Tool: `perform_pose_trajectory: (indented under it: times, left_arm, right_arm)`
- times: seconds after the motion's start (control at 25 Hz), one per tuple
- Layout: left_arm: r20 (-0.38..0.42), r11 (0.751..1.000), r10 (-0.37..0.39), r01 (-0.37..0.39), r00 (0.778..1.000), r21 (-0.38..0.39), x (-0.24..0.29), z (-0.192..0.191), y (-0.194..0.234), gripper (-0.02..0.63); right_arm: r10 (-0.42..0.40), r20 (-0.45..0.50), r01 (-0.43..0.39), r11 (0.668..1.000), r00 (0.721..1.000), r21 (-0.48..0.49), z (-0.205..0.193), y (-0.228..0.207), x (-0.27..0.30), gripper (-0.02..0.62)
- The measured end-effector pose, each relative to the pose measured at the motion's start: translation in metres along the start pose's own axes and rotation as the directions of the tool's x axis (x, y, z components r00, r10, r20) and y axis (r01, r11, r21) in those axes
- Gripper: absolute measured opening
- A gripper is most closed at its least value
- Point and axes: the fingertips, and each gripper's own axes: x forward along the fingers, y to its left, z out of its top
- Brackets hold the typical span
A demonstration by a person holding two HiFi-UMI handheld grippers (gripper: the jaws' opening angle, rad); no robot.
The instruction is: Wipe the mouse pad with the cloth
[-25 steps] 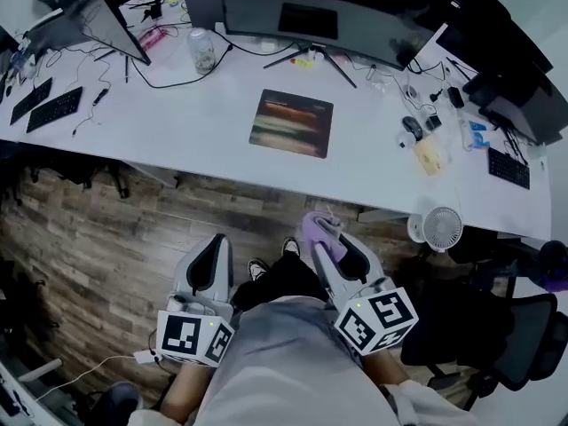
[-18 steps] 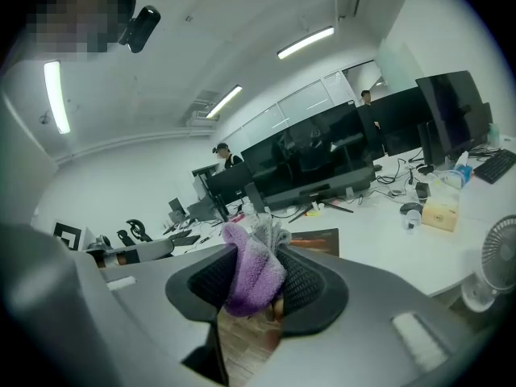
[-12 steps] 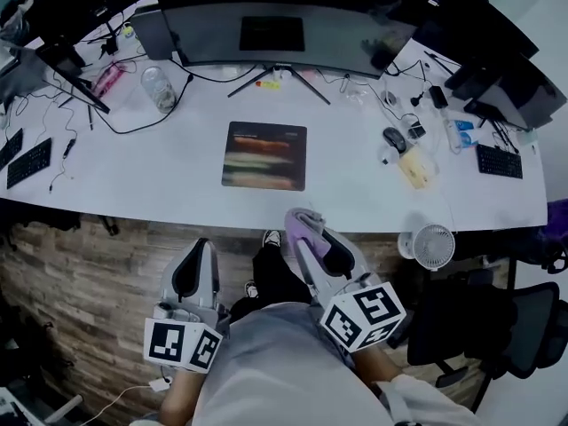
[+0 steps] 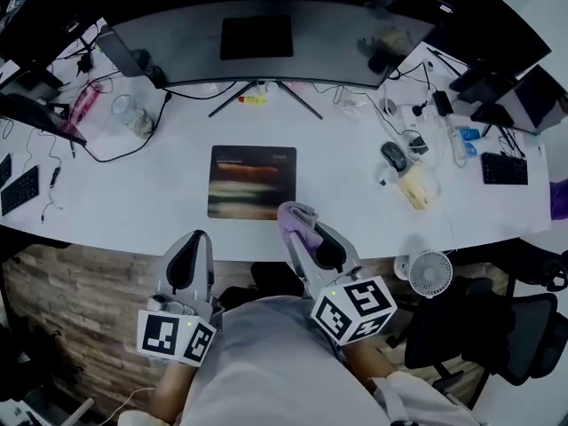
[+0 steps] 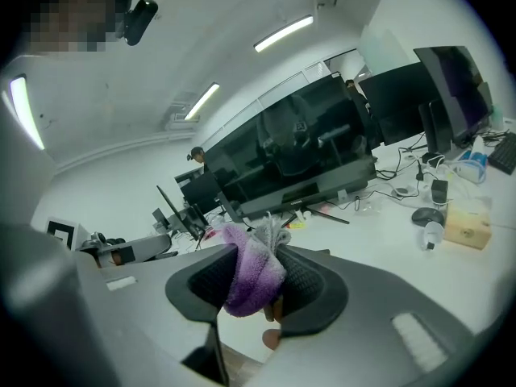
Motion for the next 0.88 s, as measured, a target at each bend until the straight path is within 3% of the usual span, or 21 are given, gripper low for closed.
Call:
perform_pose_trajectory:
  times: [0.52,0.88]
  left_arm:
    - [-0.043,0.999,0.031,-0.030,0.999,0.022,0.061,-0.001,0.012,0.000]
    - [-0.062,0.999,-0.005,0.008,0.998,0.052,0.094,0.006,0.035,0.000]
  right_arm:
    - [-0.090,-0.048,0.092,0.994,0.995,0.059,0.002,-0.065,0.066,0.149]
    - [-0.201,-0.094,0.209,0.974,0.975,0.084,-0.012,-0.093,0.113,0.147]
